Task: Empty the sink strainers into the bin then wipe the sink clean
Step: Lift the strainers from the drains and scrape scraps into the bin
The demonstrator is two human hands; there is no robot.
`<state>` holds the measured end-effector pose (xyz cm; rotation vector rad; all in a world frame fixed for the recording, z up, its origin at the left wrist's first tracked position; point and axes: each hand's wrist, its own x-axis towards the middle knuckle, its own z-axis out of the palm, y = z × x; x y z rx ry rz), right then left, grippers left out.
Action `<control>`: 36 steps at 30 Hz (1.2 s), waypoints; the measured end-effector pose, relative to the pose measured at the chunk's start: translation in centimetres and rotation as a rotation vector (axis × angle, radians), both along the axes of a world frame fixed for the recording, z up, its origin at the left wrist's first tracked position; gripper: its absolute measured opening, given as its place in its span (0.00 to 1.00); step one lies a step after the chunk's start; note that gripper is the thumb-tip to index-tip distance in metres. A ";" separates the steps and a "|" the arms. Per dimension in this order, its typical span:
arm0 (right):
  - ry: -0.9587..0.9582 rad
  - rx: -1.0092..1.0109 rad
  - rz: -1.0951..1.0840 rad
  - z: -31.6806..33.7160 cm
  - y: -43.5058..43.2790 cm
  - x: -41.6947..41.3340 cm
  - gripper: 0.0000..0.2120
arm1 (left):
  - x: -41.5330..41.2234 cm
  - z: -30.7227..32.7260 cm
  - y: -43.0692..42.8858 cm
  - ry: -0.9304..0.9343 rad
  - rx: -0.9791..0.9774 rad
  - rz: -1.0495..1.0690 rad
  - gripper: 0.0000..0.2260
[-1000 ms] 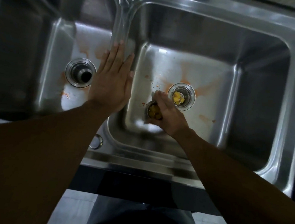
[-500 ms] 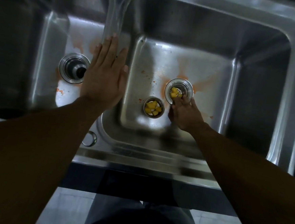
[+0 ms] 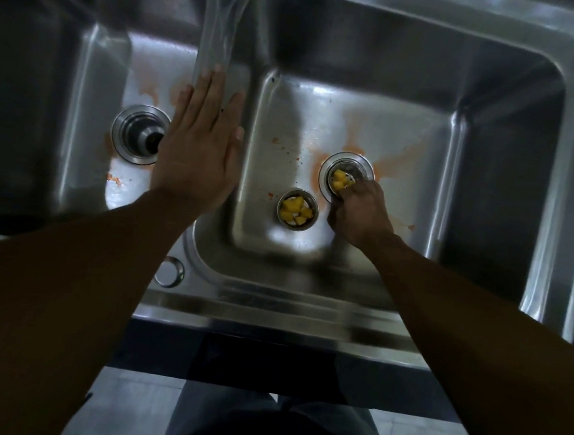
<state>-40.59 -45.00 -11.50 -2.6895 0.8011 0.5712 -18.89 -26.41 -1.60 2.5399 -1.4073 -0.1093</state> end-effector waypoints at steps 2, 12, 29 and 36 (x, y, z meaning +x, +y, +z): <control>0.021 -0.043 0.018 -0.1 -0.2 0.1 0.20 | 0.0 0.0 0.0 0.003 -0.004 0.001 0.25; -0.115 -0.148 0.044 1.2 -1.0 0.3 0.19 | 0.1 -0.5 0.1 -0.004 -0.043 -0.007 0.24; -0.173 0.196 -0.118 4.5 0.0 -3.8 0.43 | 0.1 0.2 0.1 0.028 -0.014 0.000 0.25; -0.086 0.243 -0.156 4.1 0.1 -5.0 0.40 | 0.0 0.0 0.1 -0.001 -0.035 -0.013 0.23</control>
